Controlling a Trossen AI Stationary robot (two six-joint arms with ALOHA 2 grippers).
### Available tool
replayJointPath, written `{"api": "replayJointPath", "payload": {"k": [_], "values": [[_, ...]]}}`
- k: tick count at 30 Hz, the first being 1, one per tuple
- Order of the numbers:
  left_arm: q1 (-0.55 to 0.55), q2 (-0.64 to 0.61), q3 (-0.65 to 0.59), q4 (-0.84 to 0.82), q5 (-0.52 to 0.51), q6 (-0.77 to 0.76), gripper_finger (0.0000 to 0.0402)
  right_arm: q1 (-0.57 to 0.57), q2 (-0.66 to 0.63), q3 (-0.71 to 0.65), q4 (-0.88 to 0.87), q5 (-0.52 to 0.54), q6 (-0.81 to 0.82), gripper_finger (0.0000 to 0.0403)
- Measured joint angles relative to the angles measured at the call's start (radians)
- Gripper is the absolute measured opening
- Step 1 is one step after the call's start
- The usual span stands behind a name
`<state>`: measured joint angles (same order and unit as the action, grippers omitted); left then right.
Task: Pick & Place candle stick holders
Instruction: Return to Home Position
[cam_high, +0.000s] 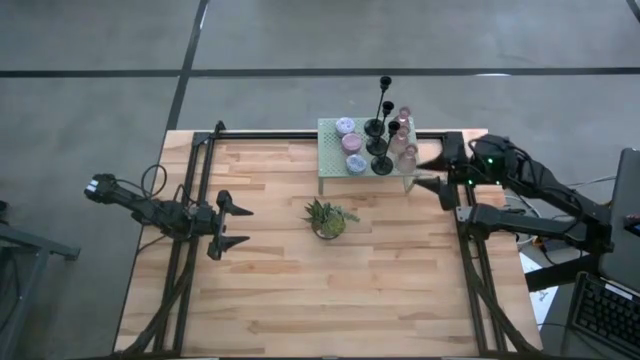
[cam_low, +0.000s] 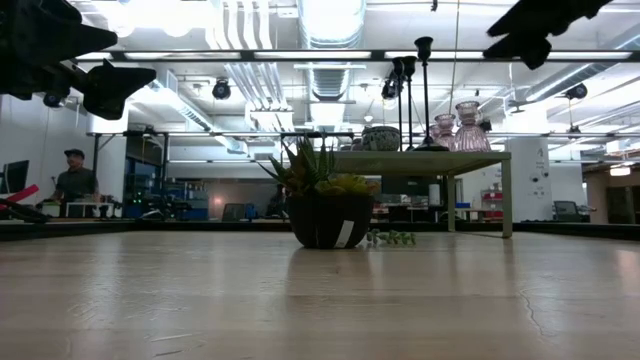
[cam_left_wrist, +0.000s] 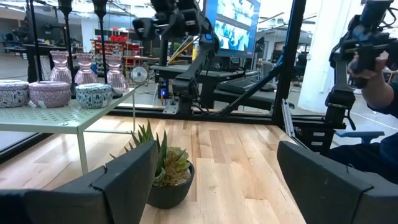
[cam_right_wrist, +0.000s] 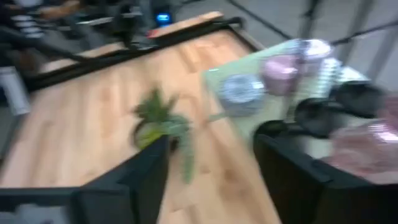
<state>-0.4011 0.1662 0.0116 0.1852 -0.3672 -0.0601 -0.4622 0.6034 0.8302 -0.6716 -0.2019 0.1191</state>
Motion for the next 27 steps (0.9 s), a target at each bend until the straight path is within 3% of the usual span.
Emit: {"api": "replayJointPath", "payload": {"k": [4, 8, 14, 18, 21, 24, 27], "values": [[0.0, 0.0, 0.0, 0.0, 0.0, 0.0, 0.0335, 0.063, -0.1, -0.054, 0.003, -0.077, 0.015, 0.0137], [0.0, 0.0, 0.0, 0.0, 0.0, 0.0, 0.0335, 0.133, -0.283, -0.15, 0.077, -0.144, 0.055, 0.0029], [0.0, 0.0, 0.0, 0.0, 0.0, 0.0, 0.0335, 0.208, -0.597, -0.324, 0.163, -0.151, 0.216, 0.001], [0.0, 0.002, 0.0, -0.002, 0.0, 0.0, 0.0335, 0.232, -0.594, -0.407, 0.186, -0.227, 0.225, 0.0008], [0.0, 0.003, 0.0, -0.003, -0.004, 0.0, 0.0335, 0.25, -0.561, -0.47, 0.377, -0.267, 0.244, 0.0008], [0.0, 0.005, 0.0, -0.005, -0.007, 0.0, 0.0335, 0.271, -0.578, -0.531, 0.504, -0.15, 0.238, 0.0008], [0.0, 0.008, 0.0, -0.006, -0.009, 0.0, 0.0335, 0.284, -0.596, -0.612, 0.581, 0.013, 0.1, 0.0008]]}}
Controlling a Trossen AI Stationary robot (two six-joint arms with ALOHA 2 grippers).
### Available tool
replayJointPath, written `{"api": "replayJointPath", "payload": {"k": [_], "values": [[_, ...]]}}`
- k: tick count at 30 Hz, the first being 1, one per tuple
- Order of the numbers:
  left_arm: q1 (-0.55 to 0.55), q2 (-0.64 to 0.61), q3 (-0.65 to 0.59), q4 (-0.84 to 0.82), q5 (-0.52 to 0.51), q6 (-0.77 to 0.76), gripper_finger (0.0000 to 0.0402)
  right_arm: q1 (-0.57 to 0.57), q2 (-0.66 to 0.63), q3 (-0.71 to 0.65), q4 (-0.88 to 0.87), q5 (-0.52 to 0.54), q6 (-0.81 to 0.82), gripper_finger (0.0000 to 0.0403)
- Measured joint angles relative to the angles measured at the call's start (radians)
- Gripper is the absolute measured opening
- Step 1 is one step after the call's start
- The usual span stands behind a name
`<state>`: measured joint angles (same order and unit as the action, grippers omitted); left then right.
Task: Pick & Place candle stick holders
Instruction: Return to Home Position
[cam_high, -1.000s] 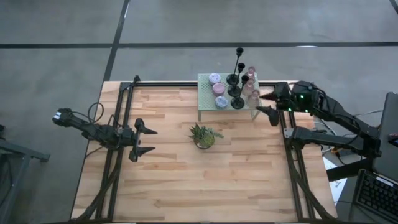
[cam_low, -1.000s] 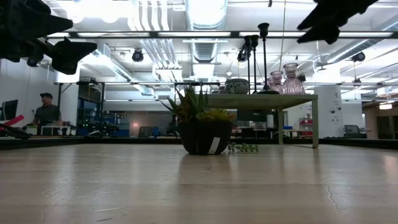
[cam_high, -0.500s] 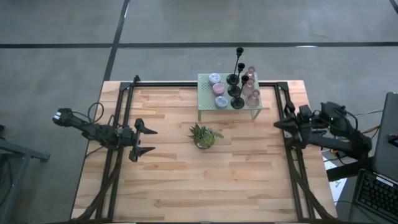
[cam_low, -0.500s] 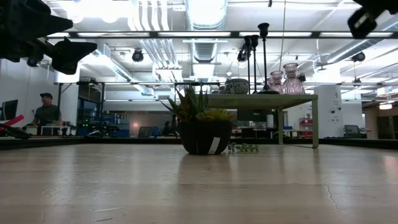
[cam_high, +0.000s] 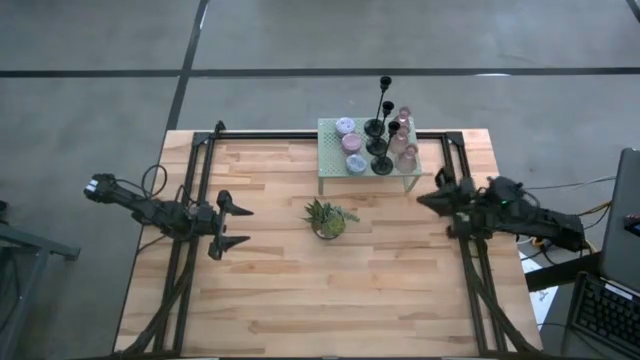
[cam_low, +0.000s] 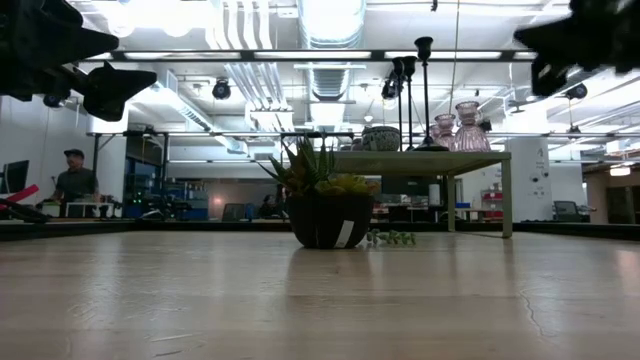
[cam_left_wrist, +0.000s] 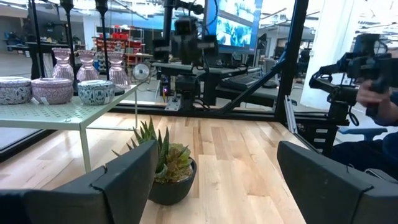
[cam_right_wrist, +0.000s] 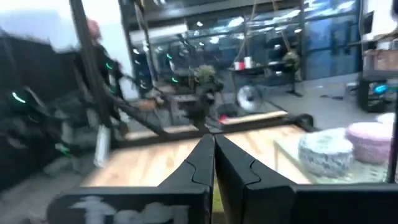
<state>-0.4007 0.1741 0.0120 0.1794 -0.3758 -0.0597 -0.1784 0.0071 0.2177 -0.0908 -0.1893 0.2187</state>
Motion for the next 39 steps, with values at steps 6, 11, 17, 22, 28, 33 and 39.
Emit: {"api": "replayJointPath", "payload": {"k": [6, 11, 17, 22, 28, 33, 39], "values": [[0.0, 0.001, 0.0, 0.0, -0.001, 0.0, 0.0335, 0.005, -0.006, -0.162, 0.224, -0.055, -0.062, 0.0008], [0.0, 0.0, 0.0, -0.001, -0.003, 0.0, 0.0335, 0.004, -0.002, -0.209, 0.24, 0.02, -0.102, 0.0008], [0.0, 0.001, 0.0, -0.001, -0.003, 0.0, 0.0335, 0.004, 0.04, -0.209, 0.203, 0.114, 0.162, 0.0008], [0.0, 0.0, 0.0, -0.001, -0.003, 0.0, 0.0335, 0.004, 0.068, -0.209, 0.198, 0.114, 0.159, 0.0008], [0.0, 0.0, 0.0, -0.001, -0.003, 0.0, 0.0335, 0.004, 0.09, -0.209, 0.199, 0.114, 0.114, 0.0008], [0.0, 0.0, 0.0, -0.001, -0.003, 0.0, 0.0335, 0.004, 0.095, -0.209, 0.199, 0.114, 0.114, 0.0008], [0.0, 0.001, 0.0, -0.001, -0.003, 0.0, 0.0335, 0.004, 0.095, -0.209, 0.199, 0.114, 0.114, 0.0008]]}}
